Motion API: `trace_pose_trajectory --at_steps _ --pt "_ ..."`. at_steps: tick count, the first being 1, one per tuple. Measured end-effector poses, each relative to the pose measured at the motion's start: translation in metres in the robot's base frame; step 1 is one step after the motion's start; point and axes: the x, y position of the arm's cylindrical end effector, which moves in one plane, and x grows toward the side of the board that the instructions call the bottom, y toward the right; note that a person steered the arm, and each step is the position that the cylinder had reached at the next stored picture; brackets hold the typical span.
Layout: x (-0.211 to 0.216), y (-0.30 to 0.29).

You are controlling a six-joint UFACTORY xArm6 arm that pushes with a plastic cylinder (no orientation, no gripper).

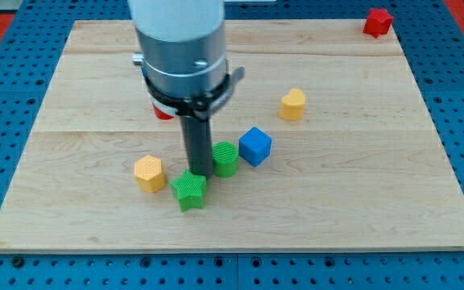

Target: Push green star to bottom left

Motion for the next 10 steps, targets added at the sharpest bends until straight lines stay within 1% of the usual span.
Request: trace_pose_trajectory --at_steps 1,2,3,4,6,7,9,10 --pt "0.003 0.024" --pt "0.010 -0.010" --pt "0.013 -0.059" --pt "0.020 -0.078" --pt "0.061 -0.016" --pt "0.073 -0.016" --pt "0.074 -0.109" --pt "0.074 -0.113"
